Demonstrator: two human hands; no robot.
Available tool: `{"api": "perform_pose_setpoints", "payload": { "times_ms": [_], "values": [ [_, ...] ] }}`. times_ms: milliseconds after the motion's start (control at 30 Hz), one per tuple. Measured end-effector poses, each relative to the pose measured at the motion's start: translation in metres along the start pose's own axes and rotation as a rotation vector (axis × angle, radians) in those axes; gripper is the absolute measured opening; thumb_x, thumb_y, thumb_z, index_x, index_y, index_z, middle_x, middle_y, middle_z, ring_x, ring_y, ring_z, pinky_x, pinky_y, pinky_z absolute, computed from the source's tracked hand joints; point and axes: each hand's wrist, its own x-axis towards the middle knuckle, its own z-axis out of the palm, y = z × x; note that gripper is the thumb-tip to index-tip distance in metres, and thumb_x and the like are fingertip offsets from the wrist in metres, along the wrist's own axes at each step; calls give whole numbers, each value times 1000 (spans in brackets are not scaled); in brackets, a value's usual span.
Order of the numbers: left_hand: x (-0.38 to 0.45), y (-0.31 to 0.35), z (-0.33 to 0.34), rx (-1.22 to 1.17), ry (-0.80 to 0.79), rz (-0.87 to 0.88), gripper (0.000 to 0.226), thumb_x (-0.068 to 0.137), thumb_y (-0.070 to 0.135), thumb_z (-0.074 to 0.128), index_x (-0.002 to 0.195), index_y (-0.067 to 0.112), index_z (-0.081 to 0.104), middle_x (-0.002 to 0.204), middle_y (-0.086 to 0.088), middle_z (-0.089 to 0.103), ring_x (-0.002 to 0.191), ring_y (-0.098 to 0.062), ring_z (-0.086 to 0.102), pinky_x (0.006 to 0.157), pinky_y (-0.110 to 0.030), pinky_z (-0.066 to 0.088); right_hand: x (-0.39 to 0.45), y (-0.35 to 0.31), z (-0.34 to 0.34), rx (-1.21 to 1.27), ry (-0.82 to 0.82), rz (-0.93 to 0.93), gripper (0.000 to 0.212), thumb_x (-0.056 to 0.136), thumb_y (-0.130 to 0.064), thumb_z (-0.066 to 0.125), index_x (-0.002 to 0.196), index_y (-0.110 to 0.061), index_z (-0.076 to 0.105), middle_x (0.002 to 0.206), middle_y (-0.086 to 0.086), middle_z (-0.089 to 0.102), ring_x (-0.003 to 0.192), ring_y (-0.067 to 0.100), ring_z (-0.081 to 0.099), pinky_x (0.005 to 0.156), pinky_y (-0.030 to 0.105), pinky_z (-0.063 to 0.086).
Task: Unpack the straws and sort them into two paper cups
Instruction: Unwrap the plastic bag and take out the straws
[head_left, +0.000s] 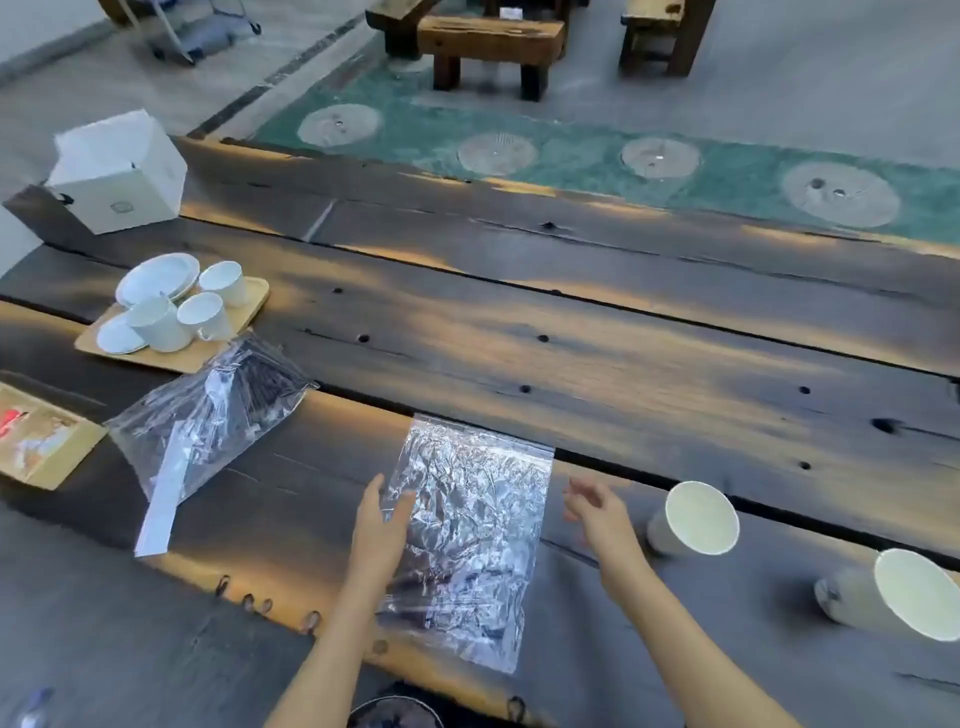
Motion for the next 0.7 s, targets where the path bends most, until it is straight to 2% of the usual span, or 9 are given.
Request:
{"api": "perform_pose_setpoints", "payload": {
  "times_ms": [67, 167, 267, 367, 467, 533, 567, 633, 700],
  "values": [
    [26, -5, -6, 5, -13, -68, 64, 98, 40, 53, 154, 22, 27, 159, -9, 33, 141, -29, 37, 112, -49, 35, 12, 1, 13, 75, 31, 135, 22, 95, -15, 55, 116, -19, 58, 113, 2, 62, 92, 20, 62, 61, 25, 39],
    [60, -8, -9, -13, -31, -146, 60, 99, 35, 54, 152, 16, 33, 154, -11, 39, 138, -29, 41, 110, -45, 36, 27, 3, 26, 119, 64, 294, 22, 95, -16, 51, 116, -22, 56, 103, -1, 61, 89, 19, 59, 64, 28, 40],
    [88, -5, -6, -12, -39, -180, 55, 100, 29, 54, 149, 12, 38, 151, -10, 44, 135, -27, 45, 109, -42, 37, 44, 9, 35, 93, 103, 344, 24, 96, -15, 47, 117, -25, 54, 103, 4, 61, 89, 19, 57, 65, 29, 39],
    [114, -3, 0, 12, -37, -212, 52, 99, 28, 54, 147, 9, 43, 147, -9, 49, 131, -26, 48, 107, -41, 38, 61, 14, 44, 63, 119, 388, 30, 97, -13, 43, 123, -20, 54, 98, 5, 61, 92, 21, 56, 68, 31, 38],
    [134, 2, 8, 66, -11, -237, 41, 97, 25, 55, 135, 9, 54, 131, -8, 59, 117, -24, 53, 98, -37, 40, 72, 15, 51, 5, 134, 376, 29, 96, -8, 45, 123, -14, 56, 94, 7, 62, 79, 17, 57, 57, 25, 38],
    [147, 3, 11, 110, 9, -251, 30, 95, 27, 56, 122, 15, 60, 118, -5, 62, 107, -24, 55, 93, -35, 43, 76, 15, 54, -34, 162, 364, 22, 95, -6, 47, 113, -10, 60, 84, 8, 61, 65, 14, 54, 47, 21, 37],
    [154, 3, 13, 133, 10, -255, 31, 93, 30, 57, 120, 15, 62, 115, -2, 64, 106, -25, 57, 93, -37, 47, 78, 17, 56, -44, 165, 360, 17, 94, -5, 48, 103, -6, 62, 76, 10, 57, 59, 14, 49, 44, 22, 33],
    [163, 2, 16, 169, -26, -265, 30, 91, 33, 60, 116, 16, 64, 106, 1, 68, 96, -24, 62, 86, -39, 52, 82, 20, 61, -70, 168, 338, 13, 87, 0, 50, 81, -7, 59, 70, 11, 46, 56, 17, 38, 47, 26, 26],
    [169, 0, 20, 180, -79, -245, 18, 92, 31, 62, 103, 18, 68, 97, 4, 68, 88, -19, 62, 83, -39, 52, 87, 23, 65, -86, 166, 319, 15, 84, 0, 54, 77, -13, 54, 69, 10, 43, 58, 18, 35, 51, 29, 26]
  ]
}}
